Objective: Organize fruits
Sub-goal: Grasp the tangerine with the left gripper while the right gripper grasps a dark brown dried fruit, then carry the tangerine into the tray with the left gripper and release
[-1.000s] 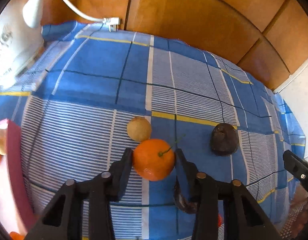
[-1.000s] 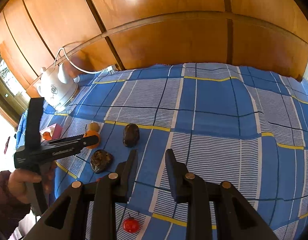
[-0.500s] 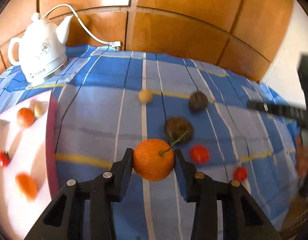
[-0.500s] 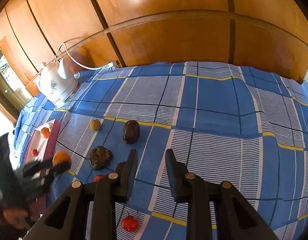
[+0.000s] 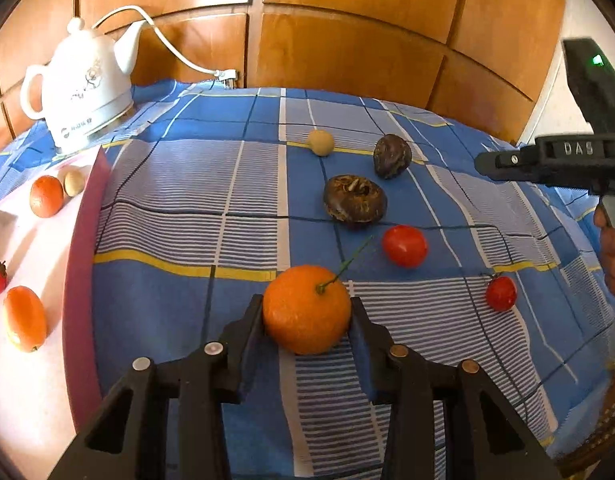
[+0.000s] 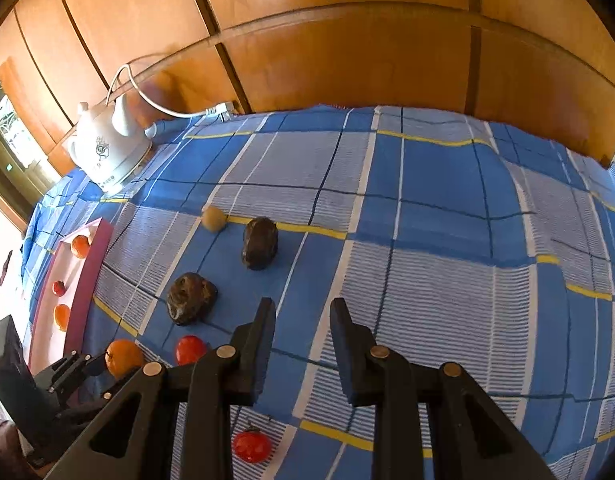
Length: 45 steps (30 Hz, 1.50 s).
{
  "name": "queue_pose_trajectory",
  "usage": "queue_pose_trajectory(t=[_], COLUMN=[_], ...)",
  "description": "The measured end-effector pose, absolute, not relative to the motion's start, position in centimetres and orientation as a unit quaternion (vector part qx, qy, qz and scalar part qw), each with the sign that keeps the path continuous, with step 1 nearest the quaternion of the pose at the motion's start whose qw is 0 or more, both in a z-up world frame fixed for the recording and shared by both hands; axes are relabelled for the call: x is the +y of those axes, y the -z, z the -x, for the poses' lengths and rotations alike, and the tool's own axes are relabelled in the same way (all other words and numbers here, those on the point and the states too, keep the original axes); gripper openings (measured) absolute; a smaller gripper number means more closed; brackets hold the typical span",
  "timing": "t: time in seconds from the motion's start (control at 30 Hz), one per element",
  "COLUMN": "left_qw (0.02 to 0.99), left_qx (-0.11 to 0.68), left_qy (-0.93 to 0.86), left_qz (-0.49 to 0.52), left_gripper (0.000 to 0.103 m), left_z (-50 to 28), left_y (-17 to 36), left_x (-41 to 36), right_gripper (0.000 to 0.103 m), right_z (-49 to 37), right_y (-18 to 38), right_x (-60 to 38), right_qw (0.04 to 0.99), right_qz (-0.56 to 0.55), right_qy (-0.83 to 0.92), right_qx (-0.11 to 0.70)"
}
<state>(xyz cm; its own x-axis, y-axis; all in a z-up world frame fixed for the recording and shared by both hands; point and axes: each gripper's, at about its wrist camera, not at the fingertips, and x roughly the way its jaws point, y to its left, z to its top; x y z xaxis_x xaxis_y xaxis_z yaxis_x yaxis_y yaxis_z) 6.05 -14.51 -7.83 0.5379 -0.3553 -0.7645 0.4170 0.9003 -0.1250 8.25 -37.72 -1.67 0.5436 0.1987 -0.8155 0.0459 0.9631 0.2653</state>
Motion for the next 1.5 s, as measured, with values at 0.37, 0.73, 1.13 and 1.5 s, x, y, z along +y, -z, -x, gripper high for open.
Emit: queue_pose_trajectory(t=[0.37,0.73,1.13,1.5], left_qw=[0.880,0.881,0.882,0.872], left_qx=[0.416,0.414,0.411,0.430], left_qy=[0.224,0.227,0.225,0.231], left_qz=[-0.043,-0.041,-0.041,-0.027], left_gripper=[0.041,0.041,0.041,0.040], left_z=[-5.6,-5.6,-5.4,-5.9], left_y=[8.0,8.0,8.0,7.2], left_x=[-14.4,-14.3,-14.3,-14.0], right_gripper=[0.038,0.027,0.027,0.027], right_z=[-13.5,-17.4,-11.9,-9.8], right_y=[2.5,6.0,4.5,6.7], right_x=[-35.0,-33.2,-33.6,-35.8], right_qw=[0.861,0.843,0.849,0.842], right_qz=[-0.162,-0.124,-0.109,-0.194], right_qy=[-0.040,-0.002,-0.033,-0.031], right_qx=[0.481,0.523,0.517,0.502])
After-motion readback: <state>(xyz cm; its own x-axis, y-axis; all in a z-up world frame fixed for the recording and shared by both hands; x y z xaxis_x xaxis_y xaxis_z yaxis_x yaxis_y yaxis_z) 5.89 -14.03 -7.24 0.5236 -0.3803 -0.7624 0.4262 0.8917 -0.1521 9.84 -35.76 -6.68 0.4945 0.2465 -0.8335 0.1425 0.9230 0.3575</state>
